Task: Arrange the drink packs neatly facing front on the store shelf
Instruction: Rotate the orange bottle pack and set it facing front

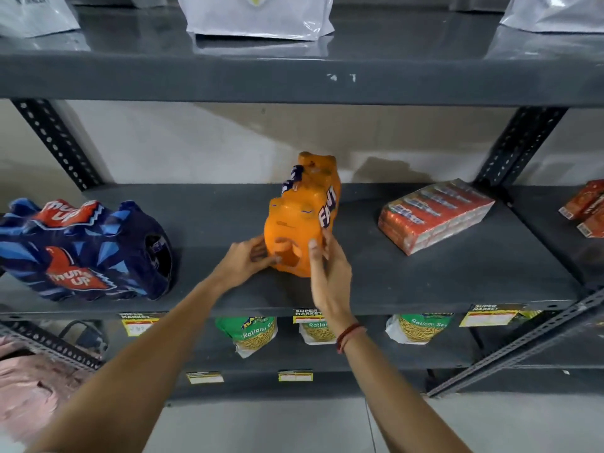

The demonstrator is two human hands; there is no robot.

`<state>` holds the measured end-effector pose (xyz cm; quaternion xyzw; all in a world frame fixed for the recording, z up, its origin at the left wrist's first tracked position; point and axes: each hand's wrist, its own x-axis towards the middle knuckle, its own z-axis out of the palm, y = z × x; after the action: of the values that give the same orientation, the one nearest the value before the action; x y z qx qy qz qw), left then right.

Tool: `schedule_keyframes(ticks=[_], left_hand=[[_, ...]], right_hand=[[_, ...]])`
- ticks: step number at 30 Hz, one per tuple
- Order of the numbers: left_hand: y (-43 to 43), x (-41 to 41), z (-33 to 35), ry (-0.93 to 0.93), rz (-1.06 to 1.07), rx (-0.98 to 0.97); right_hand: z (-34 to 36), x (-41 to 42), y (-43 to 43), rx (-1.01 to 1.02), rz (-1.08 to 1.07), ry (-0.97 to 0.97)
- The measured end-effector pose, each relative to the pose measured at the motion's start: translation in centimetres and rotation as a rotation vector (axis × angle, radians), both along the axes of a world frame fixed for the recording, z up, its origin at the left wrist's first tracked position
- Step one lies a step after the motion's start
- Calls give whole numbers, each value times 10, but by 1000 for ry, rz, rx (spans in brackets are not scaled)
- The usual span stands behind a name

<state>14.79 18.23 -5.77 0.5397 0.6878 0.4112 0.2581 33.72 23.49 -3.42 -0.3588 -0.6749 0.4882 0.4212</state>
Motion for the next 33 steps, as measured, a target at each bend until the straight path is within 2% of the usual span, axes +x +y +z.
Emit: schedule_keyframes(ticks=[2, 5, 6, 8, 11, 13, 16, 18, 25, 33], left_hand=[[-8, -19, 0, 54, 77, 27], [-14, -34, 1, 218, 415, 78], [-14, -32, 0, 179, 524, 115], [-15, -15, 2, 80, 628, 216], [-9, 23, 3, -129, 540, 288], [1, 39, 1, -248, 492, 269], [13, 43, 0, -196, 549, 210], [15, 38, -4, -157, 547, 189], [5, 16, 1, -145, 434, 89], [-24, 12, 3, -133, 430, 39]], right_hand=[[-1, -12, -21, 46, 38, -8], [1, -25, -33, 21, 257, -14], [1, -26, -30, 24, 290, -18], [4, -21, -15, 95, 184, -20], [9, -2, 26, 139, -169, 35], [11, 9, 59, 103, -266, -13], [8, 9, 93, -97, -65, -154], [2, 6, 97, -171, 13, -182], [-2, 8, 75, -104, -78, -163], [-4, 23, 47, -16, -31, -227]])
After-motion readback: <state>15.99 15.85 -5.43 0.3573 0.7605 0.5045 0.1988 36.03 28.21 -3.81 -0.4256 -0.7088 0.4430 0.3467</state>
